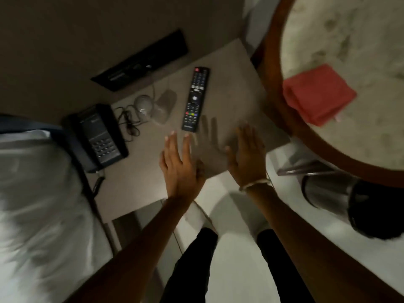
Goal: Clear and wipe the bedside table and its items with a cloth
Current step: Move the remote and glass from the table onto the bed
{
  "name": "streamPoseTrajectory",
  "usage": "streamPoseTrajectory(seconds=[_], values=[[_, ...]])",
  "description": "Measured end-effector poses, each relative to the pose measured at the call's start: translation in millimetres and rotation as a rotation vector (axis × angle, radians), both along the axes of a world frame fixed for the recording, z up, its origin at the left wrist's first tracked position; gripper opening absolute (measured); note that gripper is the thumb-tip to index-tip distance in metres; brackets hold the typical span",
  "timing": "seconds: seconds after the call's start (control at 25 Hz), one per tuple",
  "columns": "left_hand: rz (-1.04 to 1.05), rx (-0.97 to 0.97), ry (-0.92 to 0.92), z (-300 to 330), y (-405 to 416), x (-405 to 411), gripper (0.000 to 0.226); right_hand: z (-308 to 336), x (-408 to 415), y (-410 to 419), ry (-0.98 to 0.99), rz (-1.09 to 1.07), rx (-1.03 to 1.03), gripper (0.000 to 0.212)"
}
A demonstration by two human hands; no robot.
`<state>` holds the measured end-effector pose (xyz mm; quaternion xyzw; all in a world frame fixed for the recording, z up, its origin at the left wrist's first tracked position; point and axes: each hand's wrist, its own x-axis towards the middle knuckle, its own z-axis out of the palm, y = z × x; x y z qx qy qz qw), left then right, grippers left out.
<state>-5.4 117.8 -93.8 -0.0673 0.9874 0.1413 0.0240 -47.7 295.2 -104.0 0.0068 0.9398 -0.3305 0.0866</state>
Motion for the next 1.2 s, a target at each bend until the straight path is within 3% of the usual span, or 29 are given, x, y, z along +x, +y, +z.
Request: streamPoseTrajectory(seconds=[0.12, 0.2, 0.36, 0.52, 0.64, 0.72, 0.84, 0.96, 1.08, 1.2], values=[[0.200, 0.045, 0.201, 8.8, -61.5, -62.5, 0.087, -0.3, -73.3, -82.2, -0.071, 0.026, -0.090, 0.068], [0.316, 0.079, 0.221, 10.4, -80.8, -97.6, 0.088, -6.8, -106.9, -114.2, -0.172, -0.070, -0.129, 0.079], [0.437, 0.257, 0.005, -5.3, -93.9, -132.9, 0.084, -32.8, -142.4, -147.9, -0.291, -0.030, 0.143, 0.098], [0.564, 0.547, 0.017, -24.7, -91.6, -139.7, 0.074, -50.6, -147.0, -149.7, -0.342, 0.010, 0.333, 0.111], [0.613, 0.612, 0.020, -15.4, -83.6, -116.8, 0.076, -39.0, -118.8, -138.2, -0.329, -0.059, 0.376, 0.100], [0.639, 0.660, 0.056, 5.3, -75.4, -86.5, 0.076, -21.8, -85.0, -126.8, -0.217, -0.044, 0.356, 0.083], [0.745, 0.727, 0.195, 42.0, -82.9, -19.6, 0.079, 6.1, -13.8, -124.5, -0.017, 0.212, 0.142, 0.078], [0.907, 0.672, 0.399, 73.3, -134.6, 64.7, 0.074, 27.1, 59.6, -177.7, -0.074, 0.567, -0.022, 0.083], [1.121, 0.458, 0.587, 109.6, -205.0, 153.5, 0.074, 57.6, 131.9, -273.8, -0.177, 0.873, -0.208, 0.084], [1.398, 0.222, 0.793, 149.2, -272.4, 254.1, 0.074, 94.0, 206.2, -376.9, -0.105, 1.148, -0.332, 0.077]])
